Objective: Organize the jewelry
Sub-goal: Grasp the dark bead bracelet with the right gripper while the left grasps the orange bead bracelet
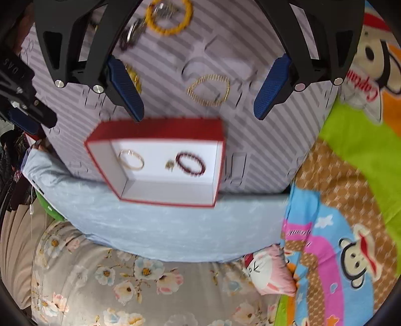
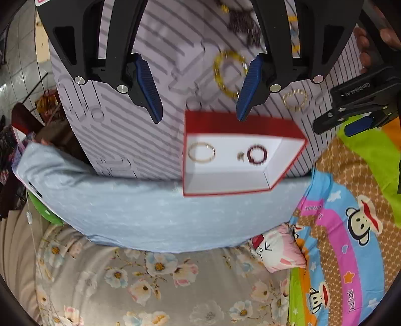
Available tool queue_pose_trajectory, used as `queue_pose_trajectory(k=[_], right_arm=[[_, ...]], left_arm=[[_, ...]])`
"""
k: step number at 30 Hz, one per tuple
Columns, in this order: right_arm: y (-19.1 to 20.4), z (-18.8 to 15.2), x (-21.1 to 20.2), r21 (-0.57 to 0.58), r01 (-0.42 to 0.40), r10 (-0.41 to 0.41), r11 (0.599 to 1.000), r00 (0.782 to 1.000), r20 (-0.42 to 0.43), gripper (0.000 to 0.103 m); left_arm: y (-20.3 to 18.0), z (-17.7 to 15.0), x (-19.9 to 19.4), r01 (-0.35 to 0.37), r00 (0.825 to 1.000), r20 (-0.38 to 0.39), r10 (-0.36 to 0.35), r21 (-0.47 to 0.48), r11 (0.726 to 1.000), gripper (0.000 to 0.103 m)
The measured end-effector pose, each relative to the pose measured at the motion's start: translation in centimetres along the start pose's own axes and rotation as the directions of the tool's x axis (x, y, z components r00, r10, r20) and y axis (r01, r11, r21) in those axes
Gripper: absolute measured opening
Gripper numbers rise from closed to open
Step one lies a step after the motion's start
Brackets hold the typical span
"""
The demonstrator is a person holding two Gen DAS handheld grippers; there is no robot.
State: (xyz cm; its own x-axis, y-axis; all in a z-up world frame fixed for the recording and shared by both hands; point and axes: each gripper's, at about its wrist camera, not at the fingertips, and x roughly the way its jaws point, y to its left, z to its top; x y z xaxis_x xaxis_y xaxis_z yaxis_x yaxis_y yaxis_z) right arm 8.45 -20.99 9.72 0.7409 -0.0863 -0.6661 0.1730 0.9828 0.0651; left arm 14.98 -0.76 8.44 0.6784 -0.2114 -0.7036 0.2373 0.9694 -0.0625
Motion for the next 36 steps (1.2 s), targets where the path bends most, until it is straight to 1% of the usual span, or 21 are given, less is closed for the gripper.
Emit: queue_pose_trajectory(k=[5, 8, 12, 16, 19, 22, 26, 27, 29, 34, 36], right_arm=[[-0.6, -5.1, -1.7, -0.001, 0.023, -0.023, 1.000, 0.998, -0.058, 0.059], [-0.9, -7.7, -2.3, 0.008, 0.023, -0.022, 1.000, 0.995, -0.098, 0.059], [-0.8, -10.1, -2.6, 0.010, 0.015, -0.014, 1.000, 0.991, -0.137, 0.059], [-0.4, -11.7, -2.5, 0.017, 0.003, 0.000, 1.000, 0.986, -0.167, 0.059], [-0.1, -12.3, -2.1, 0.023, -0.005, 0.009, 1.000, 0.982, -0.187, 0.059], [0.2, -12.4, -1.8, 0.019, -0.009, 0.012, 1.000, 0.982, -0.190, 0.058], [0.6, -12.4, -1.3, 0.013, -0.012, 0.015, 1.000, 0.981, -0.193, 0.054], [0.6, -12.4, -1.2, 0.012, -0.012, 0.014, 1.000, 0.981, -0.195, 0.052], [0.7, -12.4, -0.8, 0.013, -0.011, 0.013, 1.000, 0.979, -0.201, 0.050], [0.6, -12.4, -0.2, 0.013, -0.011, 0.013, 1.000, 0.978, -0.209, 0.049], [0.5, -12.4, 0.2, 0.012, -0.011, 0.013, 1.000, 0.977, -0.215, 0.045]], left_arm=[[1.7, -4.9, -1.1, 0.006, 0.997, -0.070, -0.011, -0.063, 0.998, 0.085], [2.1, -7.1, -1.5, 0.005, 0.995, -0.099, -0.014, -0.081, 0.997, 0.085], [1.8, -9.5, -2.1, -0.001, 0.993, -0.115, -0.007, -0.072, 0.997, 0.085], [1.6, -10.7, -2.5, -0.009, 0.993, -0.119, 0.001, -0.065, 0.998, 0.085], [1.5, -11.2, -2.1, -0.013, 0.991, -0.132, 0.003, -0.069, 0.998, 0.083], [1.4, -11.4, -1.7, -0.018, 0.991, -0.133, 0.010, -0.061, 0.998, 0.078], [0.9, -11.5, -0.8, -0.026, 0.991, -0.131, 0.021, -0.035, 0.999, 0.066], [0.9, -11.6, -0.5, -0.028, 0.991, -0.133, 0.023, -0.032, 0.999, 0.064], [0.8, -11.6, 0.0, -0.028, 0.990, -0.140, 0.024, -0.033, 0.999, 0.061], [0.5, -11.3, 1.2, -0.020, 0.988, -0.153, 0.014, -0.040, 0.999, 0.059], [0.1, -11.3, 1.5, -0.032, 0.988, -0.150, 0.028, -0.022, 0.999, 0.056]])
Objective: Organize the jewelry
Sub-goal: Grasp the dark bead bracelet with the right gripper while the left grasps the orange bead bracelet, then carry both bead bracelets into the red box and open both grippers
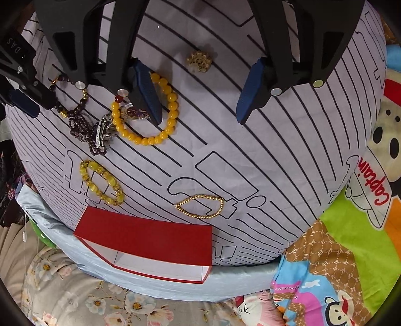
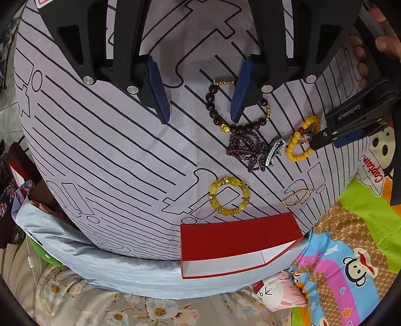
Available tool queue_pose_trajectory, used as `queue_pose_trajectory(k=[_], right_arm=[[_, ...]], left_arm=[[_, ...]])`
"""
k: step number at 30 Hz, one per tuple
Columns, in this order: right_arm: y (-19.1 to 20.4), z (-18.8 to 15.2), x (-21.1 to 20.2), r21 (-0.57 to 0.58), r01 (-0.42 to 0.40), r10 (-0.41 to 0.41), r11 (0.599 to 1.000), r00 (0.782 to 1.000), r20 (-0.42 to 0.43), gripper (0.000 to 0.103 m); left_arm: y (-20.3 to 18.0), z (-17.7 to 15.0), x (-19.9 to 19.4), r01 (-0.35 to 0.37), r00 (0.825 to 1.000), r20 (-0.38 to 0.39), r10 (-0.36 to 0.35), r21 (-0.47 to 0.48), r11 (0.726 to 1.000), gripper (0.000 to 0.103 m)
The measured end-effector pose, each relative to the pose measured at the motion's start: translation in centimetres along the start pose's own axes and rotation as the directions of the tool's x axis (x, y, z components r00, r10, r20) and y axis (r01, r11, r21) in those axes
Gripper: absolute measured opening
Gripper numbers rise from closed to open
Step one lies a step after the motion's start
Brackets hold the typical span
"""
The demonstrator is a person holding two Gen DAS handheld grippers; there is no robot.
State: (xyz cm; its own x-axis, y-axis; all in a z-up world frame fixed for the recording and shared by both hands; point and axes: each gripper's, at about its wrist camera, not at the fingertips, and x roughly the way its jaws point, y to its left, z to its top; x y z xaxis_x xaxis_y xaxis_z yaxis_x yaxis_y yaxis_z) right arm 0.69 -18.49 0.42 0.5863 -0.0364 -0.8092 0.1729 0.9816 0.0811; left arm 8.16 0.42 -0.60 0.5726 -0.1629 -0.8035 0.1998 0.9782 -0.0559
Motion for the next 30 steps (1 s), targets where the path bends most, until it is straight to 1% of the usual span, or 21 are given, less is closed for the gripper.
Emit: queue_pose_trajectory(k=[3, 7, 9, 10, 12, 14, 16, 17, 18, 19, 20, 21, 23, 25, 27, 30], right_arm=[[0.0, 0.0, 0.6, -0.003, 0.004, -0.004, 1.000, 1.000, -0.011, 0.041], [0.1, 0.0, 1.0, -0.011, 0.011, -0.011, 1.000, 1.000, -0.015, 0.039], [0.3, 0.0, 1.1, -0.027, 0.019, -0.019, 0.999, 1.000, -0.014, 0.036], [0.5, -0.1, 1.1, -0.037, 0.024, -0.024, 0.999, 1.000, -0.013, 0.035], [0.8, -0.1, 1.1, -0.054, 0.033, -0.034, 0.998, 0.999, -0.009, 0.032], [1.0, -0.2, 1.1, -0.066, 0.035, -0.036, 0.997, 0.999, -0.008, 0.029], [1.2, -0.3, 1.1, -0.070, 0.030, -0.031, 0.997, 0.999, -0.009, 0.024], [1.2, -0.3, 1.1, -0.071, 0.027, -0.028, 0.997, 1.000, -0.010, 0.023], [1.2, -0.3, 1.0, -0.072, 0.025, -0.026, 0.997, 1.000, -0.011, 0.021], [1.3, -0.4, 1.0, -0.073, 0.023, -0.024, 0.997, 1.000, -0.012, 0.020], [1.3, -0.4, 1.0, -0.074, 0.022, -0.023, 0.997, 1.000, -0.013, 0.015], [1.3, -0.4, 0.9, -0.073, 0.016, -0.018, 0.997, 1.000, -0.016, 0.009], [1.3, -0.5, 0.8, -0.067, 0.008, -0.009, 0.998, 1.000, -0.024, 0.008], [1.1, -0.6, 0.6, -0.052, -0.008, 0.006, 0.999, 0.999, -0.032, 0.008], [0.7, -0.7, 0.3, -0.029, -0.030, 0.029, 0.999, 0.999, -0.035, 0.008], [0.5, -0.5, -0.7, -0.023, -0.034, 0.033, 0.999, 0.999, -0.019, 0.007]], left_arm=[[-0.7, 0.1, 0.3, -0.022, 1.000, 0.007, 0.022, 0.029, 0.999, 0.054], [-0.6, 0.2, 0.4, -0.016, 1.000, 0.008, 0.016, 0.024, 1.000, 0.053], [-0.7, 0.2, 0.3, -0.013, 1.000, 0.011, 0.013, 0.025, 1.000, 0.043], [-0.7, 0.3, 0.3, -0.008, 1.000, 0.011, 0.008, 0.025, 1.000, 0.040], [-0.9, 0.3, 0.2, 0.008, 1.000, 0.009, -0.008, 0.026, 1.000, 0.029], [-1.0, 0.3, 0.2, 0.029, 1.000, 0.004, -0.029, 0.028, 0.999, 0.022], [-1.1, 0.2, 0.1, 0.041, 0.999, 0.001, -0.041, 0.029, 0.999, 0.018], [-1.1, 0.2, 0.1, 0.053, 0.999, -0.001, -0.053, 0.030, 0.998, 0.012], [-1.1, 0.2, 0.1, 0.062, 0.998, -0.005, -0.062, 0.027, 0.998, 0.009], [-1.1, 0.2, 0.1, 0.070, 0.998, -0.008, -0.070, 0.024, 0.997, 0.008], [-1.1, 0.1, 0.1, 0.078, 0.997, -0.011, -0.077, 0.022, 0.997, 0.007], [-1.0, 0.1, 0.0, 0.085, 0.996, -0.014, -0.084, 0.020, 0.996, 0.007], [-0.9, 0.1, -0.1, 0.102, 0.995, -0.024, -0.102, 0.006, 0.995, 0.007], [-0.6, 0.0, -0.3, 0.134, 0.990, -0.037, -0.135, -0.024, 0.991, 0.007], [-0.4, -0.2, -0.7, 0.142, 0.989, -0.038, -0.143, -0.034, 0.989, 0.007], [-0.2, -0.2, -1.7, 0.154, 0.988, -0.029, -0.155, -0.040, 0.987, 0.007]])
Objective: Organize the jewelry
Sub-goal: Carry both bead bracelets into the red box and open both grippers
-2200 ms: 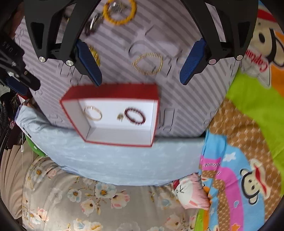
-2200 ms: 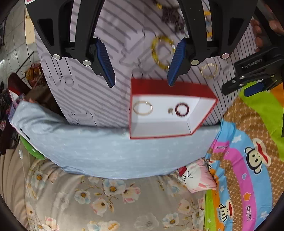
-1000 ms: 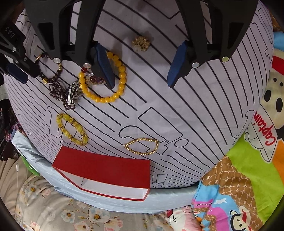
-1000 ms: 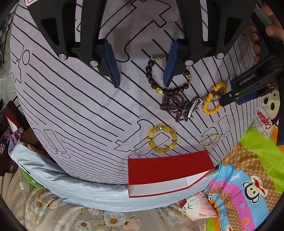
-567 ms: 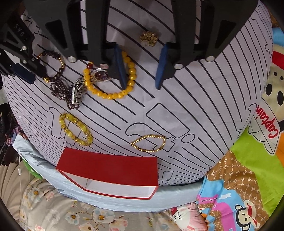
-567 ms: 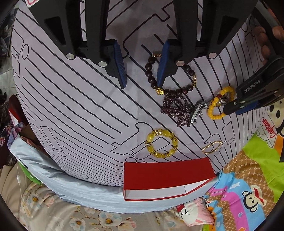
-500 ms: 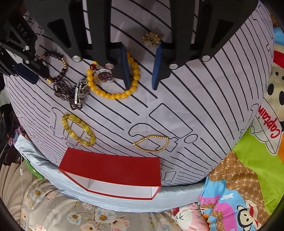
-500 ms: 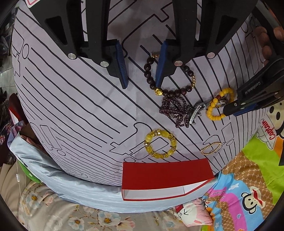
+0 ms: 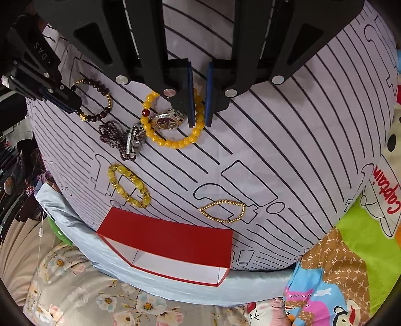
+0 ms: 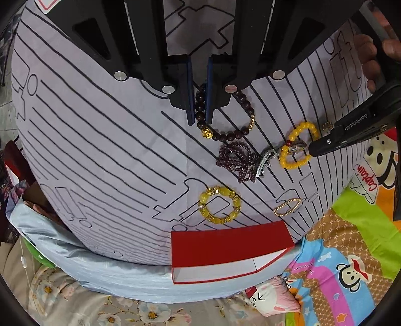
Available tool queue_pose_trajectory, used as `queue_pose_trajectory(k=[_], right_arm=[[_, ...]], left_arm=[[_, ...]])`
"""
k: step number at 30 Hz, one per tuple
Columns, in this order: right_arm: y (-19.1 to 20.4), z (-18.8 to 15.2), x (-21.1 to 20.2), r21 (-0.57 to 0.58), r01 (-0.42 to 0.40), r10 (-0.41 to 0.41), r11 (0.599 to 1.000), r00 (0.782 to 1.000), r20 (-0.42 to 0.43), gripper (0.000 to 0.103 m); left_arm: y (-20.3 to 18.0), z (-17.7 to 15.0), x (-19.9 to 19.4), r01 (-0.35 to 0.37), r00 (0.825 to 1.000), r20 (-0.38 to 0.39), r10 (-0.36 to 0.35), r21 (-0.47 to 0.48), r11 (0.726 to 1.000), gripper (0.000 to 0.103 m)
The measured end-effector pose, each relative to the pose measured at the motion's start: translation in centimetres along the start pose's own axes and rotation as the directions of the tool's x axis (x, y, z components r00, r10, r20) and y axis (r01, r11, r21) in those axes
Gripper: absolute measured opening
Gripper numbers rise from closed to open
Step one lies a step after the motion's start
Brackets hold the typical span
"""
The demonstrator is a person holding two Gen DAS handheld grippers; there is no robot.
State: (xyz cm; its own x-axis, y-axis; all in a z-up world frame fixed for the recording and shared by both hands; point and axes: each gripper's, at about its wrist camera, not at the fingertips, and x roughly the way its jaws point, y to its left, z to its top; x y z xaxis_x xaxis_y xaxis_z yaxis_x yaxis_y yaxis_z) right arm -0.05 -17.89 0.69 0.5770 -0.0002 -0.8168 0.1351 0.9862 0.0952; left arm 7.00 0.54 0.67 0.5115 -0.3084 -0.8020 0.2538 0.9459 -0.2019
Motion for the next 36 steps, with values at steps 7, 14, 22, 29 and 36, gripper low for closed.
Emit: queue_pose_trajectory(k=[7, 14, 22, 29, 36], right_arm=[[-0.1, 1.1, -2.4, 0.002, -0.017, 0.017, 1.000, 0.998, 0.055, 0.007], [0.6, 2.3, -4.0, -0.006, -0.046, 0.047, 0.999, 0.994, 0.097, 0.007], [0.9, 4.8, -4.9, -0.014, -0.069, 0.070, 0.998, 0.988, 0.138, 0.007], [0.9, 9.5, -4.9, -0.029, -0.089, 0.093, 0.996, 0.977, 0.191, 0.007], [1.4, 16.2, -3.8, -0.044, -0.098, 0.106, 0.994, 0.962, 0.254, 0.008]], left_arm=[[-0.6, 0.7, -3.0, 0.033, 0.998, 0.052, -0.034, 0.008, 0.999, 0.007], [-1.5, 1.9, -5.4, 0.054, 0.993, 0.104, -0.056, 0.028, 0.998, 0.007], [-2.0, 4.4, -6.9, 0.056, 0.986, 0.155, -0.063, 0.052, 0.997, 0.007], [-2.8, 8.6, -6.7, 0.030, 0.978, 0.205, -0.048, 0.087, 0.996, 0.007], [-4.0, 14.4, -4.9, 0.016, 0.965, 0.259, -0.046, 0.116, 0.993, 0.007]])
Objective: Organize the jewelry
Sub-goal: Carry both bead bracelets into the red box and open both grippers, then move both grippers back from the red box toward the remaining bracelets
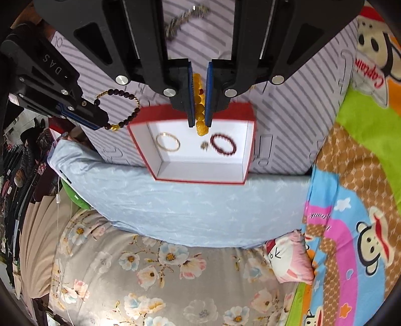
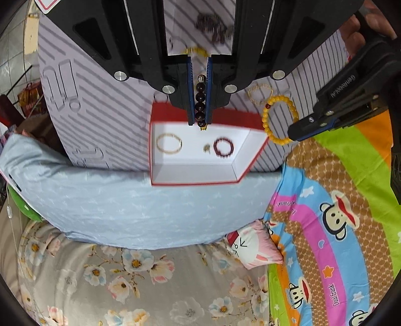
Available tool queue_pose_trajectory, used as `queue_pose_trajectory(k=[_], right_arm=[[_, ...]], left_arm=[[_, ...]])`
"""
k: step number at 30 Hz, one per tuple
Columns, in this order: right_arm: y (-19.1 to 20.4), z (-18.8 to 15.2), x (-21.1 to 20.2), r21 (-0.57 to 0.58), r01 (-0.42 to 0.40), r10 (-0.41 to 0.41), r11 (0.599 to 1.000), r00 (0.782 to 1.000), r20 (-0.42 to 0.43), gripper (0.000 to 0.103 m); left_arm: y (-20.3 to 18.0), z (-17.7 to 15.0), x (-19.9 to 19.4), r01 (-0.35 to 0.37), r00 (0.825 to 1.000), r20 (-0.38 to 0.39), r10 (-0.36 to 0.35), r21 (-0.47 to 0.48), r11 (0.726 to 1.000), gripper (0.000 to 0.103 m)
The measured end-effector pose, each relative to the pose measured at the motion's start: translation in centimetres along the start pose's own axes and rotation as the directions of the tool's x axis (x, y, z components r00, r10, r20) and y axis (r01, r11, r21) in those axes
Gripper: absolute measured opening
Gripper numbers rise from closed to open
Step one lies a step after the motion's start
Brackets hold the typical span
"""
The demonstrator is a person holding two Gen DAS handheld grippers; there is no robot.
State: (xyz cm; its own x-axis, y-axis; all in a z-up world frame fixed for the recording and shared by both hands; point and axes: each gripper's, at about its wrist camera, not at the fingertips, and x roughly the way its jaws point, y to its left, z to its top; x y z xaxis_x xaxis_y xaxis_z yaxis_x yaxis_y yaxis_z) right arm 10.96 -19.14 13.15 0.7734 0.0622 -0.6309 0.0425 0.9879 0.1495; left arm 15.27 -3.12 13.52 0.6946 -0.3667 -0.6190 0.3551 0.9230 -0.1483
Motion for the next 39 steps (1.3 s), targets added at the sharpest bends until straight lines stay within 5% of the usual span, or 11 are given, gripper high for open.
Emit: queue_pose_trajectory(k=[10, 29, 31, 34, 35, 39], right_arm=[[-0.9, 5.3, 6.7, 0.009, 0.013, -0.013, 1.000, 1.000, 0.011, 0.008], [-2.0, 3.0, 14.9, 0.017, 0.028, -0.026, 0.999, 0.992, -0.122, 0.008], [-2.0, 3.0, 14.9, 0.018, 0.046, -0.044, 0.999, 0.993, -0.113, 0.018], [-2.0, 3.1, 14.2, 0.020, 0.079, -0.077, 0.997, 0.993, -0.091, 0.048], [-1.9, 3.2, 13.6, 0.023, 0.089, -0.087, 0.996, 0.994, -0.071, 0.049], [-1.5, 3.4, 11.3, 0.015, 0.088, -0.088, 0.996, 0.996, -0.030, 0.053]], left_arm=[[0.0, 4.8, 7.4, -0.037, 0.999, -0.006, 0.038, 0.015, 0.999, 0.007], [2.1, 3.6, 14.6, -0.075, 0.992, -0.105, 0.073, -0.013, 0.997, 0.007], [2.3, 3.4, 14.7, -0.070, 0.992, -0.109, 0.068, -0.019, 0.997, 0.008], [2.5, 3.3, 14.5, -0.086, 0.991, -0.105, 0.081, -0.040, 0.996, 0.043], [2.6, 3.3, 14.2, -0.108, 0.991, -0.091, 0.103, -0.048, 0.993, 0.053], [2.8, 3.4, 13.1, -0.106, 0.992, -0.076, 0.101, -0.068, 0.992, 0.054]])
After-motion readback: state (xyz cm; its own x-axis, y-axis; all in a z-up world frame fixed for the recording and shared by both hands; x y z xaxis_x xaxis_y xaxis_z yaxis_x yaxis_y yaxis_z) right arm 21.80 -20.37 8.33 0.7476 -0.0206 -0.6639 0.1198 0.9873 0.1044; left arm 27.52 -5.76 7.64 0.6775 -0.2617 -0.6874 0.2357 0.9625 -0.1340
